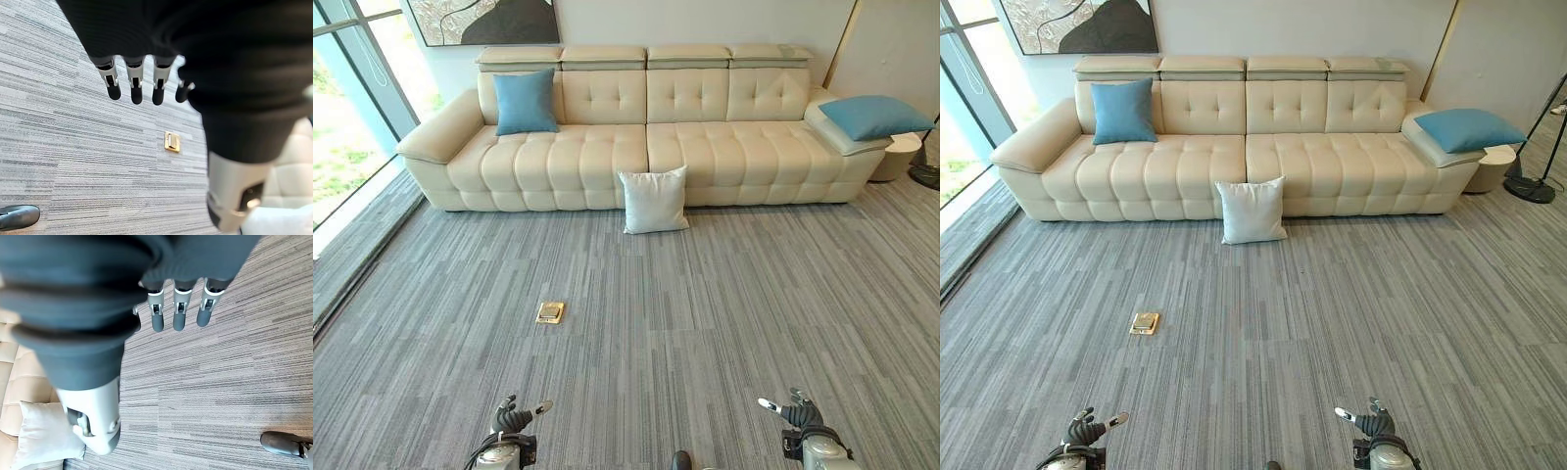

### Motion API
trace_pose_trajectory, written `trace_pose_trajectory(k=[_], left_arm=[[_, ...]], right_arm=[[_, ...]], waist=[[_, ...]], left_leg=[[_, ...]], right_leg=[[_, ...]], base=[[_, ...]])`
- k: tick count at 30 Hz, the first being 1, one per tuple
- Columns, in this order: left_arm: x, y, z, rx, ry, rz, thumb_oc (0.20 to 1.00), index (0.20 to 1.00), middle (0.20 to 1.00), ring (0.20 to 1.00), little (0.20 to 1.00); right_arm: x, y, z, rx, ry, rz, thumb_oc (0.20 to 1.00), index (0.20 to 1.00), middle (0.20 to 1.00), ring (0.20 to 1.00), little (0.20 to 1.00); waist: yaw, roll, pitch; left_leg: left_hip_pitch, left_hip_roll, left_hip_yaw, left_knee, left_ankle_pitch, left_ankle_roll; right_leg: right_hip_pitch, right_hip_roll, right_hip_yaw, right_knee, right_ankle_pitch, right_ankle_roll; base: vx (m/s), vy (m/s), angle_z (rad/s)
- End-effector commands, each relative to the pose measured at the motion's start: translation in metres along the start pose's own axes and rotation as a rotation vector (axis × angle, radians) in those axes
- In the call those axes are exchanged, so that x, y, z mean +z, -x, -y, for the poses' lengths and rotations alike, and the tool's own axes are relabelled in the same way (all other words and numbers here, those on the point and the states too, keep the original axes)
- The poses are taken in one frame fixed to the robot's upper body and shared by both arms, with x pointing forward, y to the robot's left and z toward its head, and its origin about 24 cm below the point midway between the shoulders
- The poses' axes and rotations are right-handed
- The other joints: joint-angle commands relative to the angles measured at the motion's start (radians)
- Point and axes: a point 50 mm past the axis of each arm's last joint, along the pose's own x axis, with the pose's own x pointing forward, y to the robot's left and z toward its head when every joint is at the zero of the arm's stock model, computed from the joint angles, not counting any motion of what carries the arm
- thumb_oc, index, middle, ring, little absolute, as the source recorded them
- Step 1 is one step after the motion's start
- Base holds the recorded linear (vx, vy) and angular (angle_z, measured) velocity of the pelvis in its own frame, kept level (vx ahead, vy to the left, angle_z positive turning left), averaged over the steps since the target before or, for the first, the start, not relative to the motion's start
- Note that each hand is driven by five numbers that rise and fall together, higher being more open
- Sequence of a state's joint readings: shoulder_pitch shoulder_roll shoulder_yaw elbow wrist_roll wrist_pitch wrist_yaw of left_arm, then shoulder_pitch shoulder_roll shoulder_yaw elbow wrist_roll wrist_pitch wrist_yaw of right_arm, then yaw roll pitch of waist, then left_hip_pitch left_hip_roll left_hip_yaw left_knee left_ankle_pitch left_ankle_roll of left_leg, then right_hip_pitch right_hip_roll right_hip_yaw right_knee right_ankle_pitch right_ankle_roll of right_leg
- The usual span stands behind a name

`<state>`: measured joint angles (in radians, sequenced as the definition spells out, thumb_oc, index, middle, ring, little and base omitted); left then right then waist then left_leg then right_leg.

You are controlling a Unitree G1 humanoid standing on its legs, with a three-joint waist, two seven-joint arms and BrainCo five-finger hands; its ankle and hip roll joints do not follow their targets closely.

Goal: Pick up all the scattered cushions and arrange them neatly on the sofa.

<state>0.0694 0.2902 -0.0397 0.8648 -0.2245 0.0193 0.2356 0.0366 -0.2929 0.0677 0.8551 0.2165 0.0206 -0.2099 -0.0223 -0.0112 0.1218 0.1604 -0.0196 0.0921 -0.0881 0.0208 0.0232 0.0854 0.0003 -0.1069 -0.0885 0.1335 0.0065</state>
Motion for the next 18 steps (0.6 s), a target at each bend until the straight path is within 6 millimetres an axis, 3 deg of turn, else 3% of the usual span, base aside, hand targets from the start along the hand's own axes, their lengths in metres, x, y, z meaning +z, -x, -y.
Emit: trace_pose_trajectory(k=[1, 18], left_arm=[[0.0150, -0.0030, 0.0081, -0.024, 0.004, 0.047, 1.000, 1.000, 1.000, 1.000, 1.000], [0.0111, -0.0023, 0.0132, -0.034, 0.005, 0.027, 1.000, 1.000, 1.000, 1.000, 1.000]], right_arm=[[0.0260, -0.0061, 0.0168, -0.054, 0.007, 0.098, 1.000, 1.000, 1.000, 1.000, 1.000], [0.0214, -0.0058, 0.0105, -0.037, 0.024, 0.079, 1.000, 1.000, 1.000, 1.000, 1.000]], waist=[[-0.012, 0.015, 0.018], [-0.012, 0.011, 0.023]], left_leg=[[0.011, -0.007, 0.040, 0.001, -0.071, -0.036], [0.008, -0.008, 0.036, 0.001, -0.072, -0.035]], right_leg=[[0.089, 0.002, -0.005, 0.001, -0.209, 0.056], [0.087, 0.000, -0.010, 0.001, -0.208, 0.058]], base=[[0.00, 0.000, 0.00], [0.00, 0.000, 0.00]])
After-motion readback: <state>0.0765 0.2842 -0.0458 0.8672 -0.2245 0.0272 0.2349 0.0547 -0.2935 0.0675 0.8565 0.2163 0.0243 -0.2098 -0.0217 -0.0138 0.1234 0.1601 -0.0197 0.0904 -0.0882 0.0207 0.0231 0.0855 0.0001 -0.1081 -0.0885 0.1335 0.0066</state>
